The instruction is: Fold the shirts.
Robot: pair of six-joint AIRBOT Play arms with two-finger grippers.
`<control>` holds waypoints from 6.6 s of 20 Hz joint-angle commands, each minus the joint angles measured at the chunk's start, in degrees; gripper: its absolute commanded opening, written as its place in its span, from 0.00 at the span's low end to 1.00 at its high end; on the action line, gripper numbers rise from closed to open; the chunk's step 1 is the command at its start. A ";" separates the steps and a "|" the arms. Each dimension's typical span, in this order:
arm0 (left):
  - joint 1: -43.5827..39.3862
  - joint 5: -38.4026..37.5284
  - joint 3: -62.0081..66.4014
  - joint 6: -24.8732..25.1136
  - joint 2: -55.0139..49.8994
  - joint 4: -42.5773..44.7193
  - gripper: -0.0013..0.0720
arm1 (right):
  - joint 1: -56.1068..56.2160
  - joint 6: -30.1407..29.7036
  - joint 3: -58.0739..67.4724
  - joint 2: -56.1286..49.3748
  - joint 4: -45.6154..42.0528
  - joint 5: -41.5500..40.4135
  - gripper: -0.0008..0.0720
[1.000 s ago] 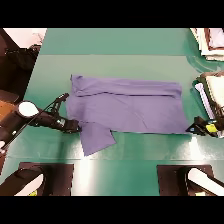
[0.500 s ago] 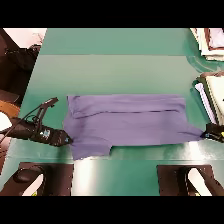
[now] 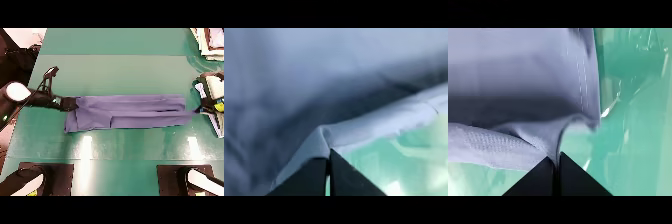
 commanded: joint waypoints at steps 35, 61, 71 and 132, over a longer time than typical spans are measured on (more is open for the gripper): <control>-1.07 0.81 14.45 0.70 -13.49 -0.81 0.06 | -4.04 -18.01 8.24 -30.80 22.16 3.19 0.32; -27.82 8.46 42.60 -0.81 -51.01 -6.60 0.06 | 26.91 4.74 44.19 -11.67 22.73 8.28 0.03; -27.76 -5.81 53.92 -0.31 -49.48 0.52 0.05 | 29.38 1.99 44.13 -11.67 22.71 6.95 0.03; 9.53 -26.45 4.68 28.24 -1.73 -0.55 0.27 | 30.12 2.64 23.93 -7.10 13.09 1.25 0.53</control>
